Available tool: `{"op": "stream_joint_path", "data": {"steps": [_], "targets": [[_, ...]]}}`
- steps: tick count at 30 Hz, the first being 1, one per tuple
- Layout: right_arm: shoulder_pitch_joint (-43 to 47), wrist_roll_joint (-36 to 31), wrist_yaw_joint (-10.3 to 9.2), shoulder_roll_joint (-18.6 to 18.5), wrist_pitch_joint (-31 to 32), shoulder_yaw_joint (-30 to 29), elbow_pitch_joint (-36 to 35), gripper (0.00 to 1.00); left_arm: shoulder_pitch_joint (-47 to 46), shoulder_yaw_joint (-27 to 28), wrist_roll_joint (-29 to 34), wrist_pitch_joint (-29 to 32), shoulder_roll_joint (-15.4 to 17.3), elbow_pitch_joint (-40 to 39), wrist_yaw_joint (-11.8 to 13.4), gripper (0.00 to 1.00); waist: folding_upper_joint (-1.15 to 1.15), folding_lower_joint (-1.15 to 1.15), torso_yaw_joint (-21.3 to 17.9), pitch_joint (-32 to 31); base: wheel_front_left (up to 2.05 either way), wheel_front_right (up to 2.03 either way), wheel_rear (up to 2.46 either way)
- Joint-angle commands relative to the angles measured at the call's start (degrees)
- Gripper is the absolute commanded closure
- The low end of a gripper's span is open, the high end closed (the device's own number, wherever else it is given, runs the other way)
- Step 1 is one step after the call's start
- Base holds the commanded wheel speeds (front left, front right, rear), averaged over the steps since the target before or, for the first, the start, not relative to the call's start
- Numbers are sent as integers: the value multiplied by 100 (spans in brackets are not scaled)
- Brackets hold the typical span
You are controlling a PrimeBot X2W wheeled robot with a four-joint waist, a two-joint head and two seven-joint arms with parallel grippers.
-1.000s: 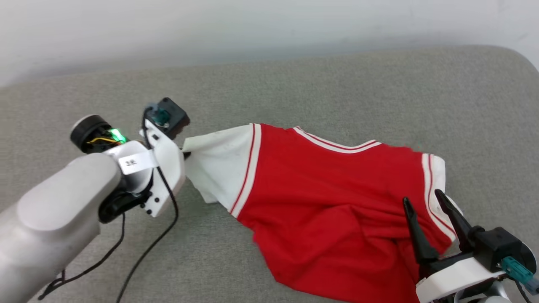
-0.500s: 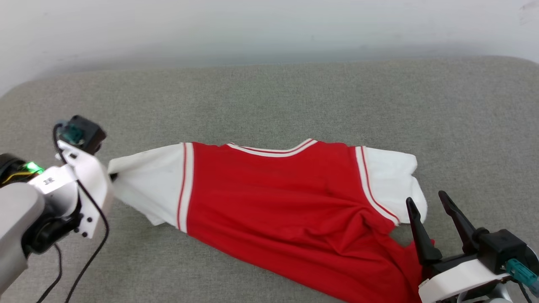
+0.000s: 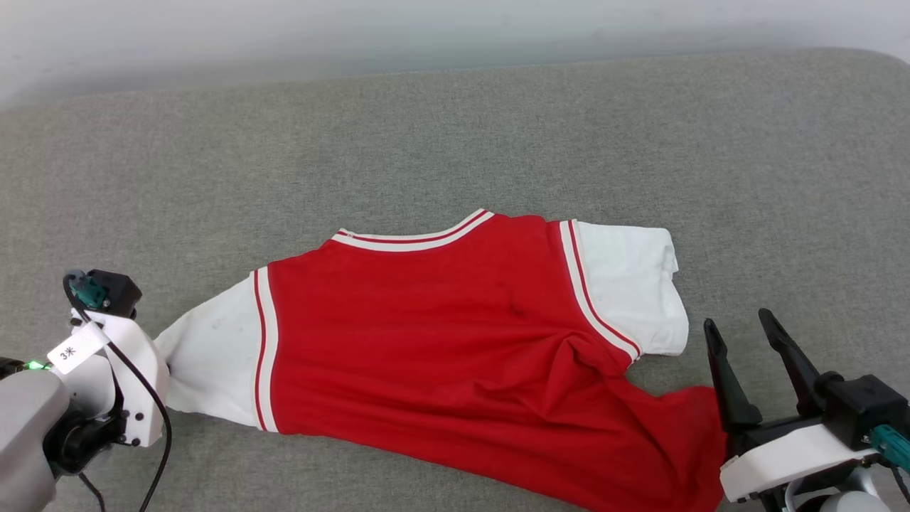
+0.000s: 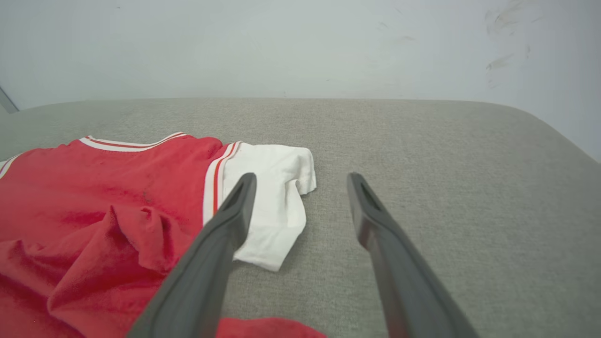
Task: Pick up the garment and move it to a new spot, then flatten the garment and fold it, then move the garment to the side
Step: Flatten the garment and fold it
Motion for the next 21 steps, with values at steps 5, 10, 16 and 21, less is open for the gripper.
{"op": "stream_joint_path", "data": {"steps": [5,10,16,21], "targets": [[-131,21,-5,-89,26,-122,-16,0,156,22,-38,-354,-349,427,-132,88,0,0,0,-56,0,0,0],[-282,77,-5,-305,140,-277,-150,0,165,94,191,-1059,-490,599,-43,0,0,0,70,-279,0,0,0],[-644,184,-6,-856,531,-327,-403,0,307,286,526,-2245,-605,414,412,0,0,0,215,-549,0,0,0],[-1042,676,-5,-1516,1311,-21,-433,0,503,472,761,-3199,-721,36,985,0,0,0,359,-698,0,0,0]]}}
